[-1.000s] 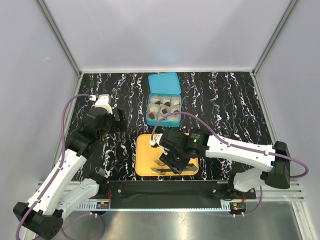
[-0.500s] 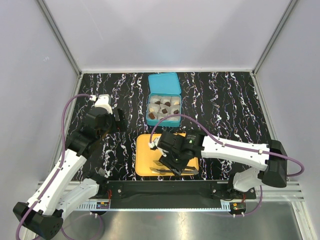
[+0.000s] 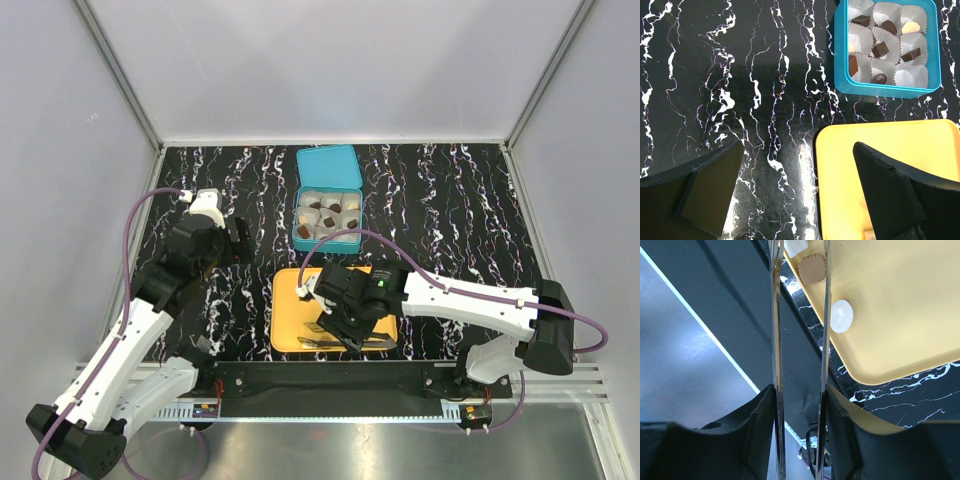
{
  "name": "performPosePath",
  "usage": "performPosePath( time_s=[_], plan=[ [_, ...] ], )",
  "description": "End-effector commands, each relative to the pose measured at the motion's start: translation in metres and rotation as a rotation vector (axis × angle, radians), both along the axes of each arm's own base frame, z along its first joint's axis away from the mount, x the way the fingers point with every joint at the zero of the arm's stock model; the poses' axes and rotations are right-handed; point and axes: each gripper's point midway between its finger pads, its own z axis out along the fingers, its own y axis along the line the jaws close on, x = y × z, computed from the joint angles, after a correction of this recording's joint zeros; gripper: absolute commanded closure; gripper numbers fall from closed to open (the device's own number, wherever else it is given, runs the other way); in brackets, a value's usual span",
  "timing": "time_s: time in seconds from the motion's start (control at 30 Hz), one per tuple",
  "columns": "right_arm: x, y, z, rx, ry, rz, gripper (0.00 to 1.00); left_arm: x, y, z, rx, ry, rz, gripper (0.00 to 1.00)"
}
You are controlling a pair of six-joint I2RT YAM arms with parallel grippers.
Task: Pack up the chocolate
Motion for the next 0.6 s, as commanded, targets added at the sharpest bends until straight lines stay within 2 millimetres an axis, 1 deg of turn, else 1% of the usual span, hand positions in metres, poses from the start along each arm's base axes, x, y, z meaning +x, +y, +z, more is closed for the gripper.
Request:
performPosePath(
  time_s=[0.0,0.17,0.3,0.4,0.47,0.57],
  plan=[
    [0.003,0.01,0.018,0.07,-0.043,0.023,0.51,0.009,0.0,0.027,-0.032,-0.09,0.017,0.01],
    [0.007,0.01,0.021,0.075,-0.064,0.024,0.51,0.009,0.0,0.028,-0.034,-0.094,0.017,0.01],
    [0.01,0.006,0.009,0.025,-0.073,0.026,0.51,0.009,0.0,0.027,-0.033,-0.091,0.017,0.01],
    [0.015,0.002,0.001,-0.012,-0.094,0.013,0.52,0.009,0.001,0.028,-0.032,-0.092,0.019,0.01],
    [0.022,0.001,-0.002,-0.031,-0.128,-0.003,0.52,0.009,0.001,0.028,-0.032,-0.092,0.019,0.01],
    [0.032,0.006,0.001,-0.019,-0.168,-0.034,0.52,0.01,0.0,0.028,-0.033,-0.093,0.019,0.01]
  ],
)
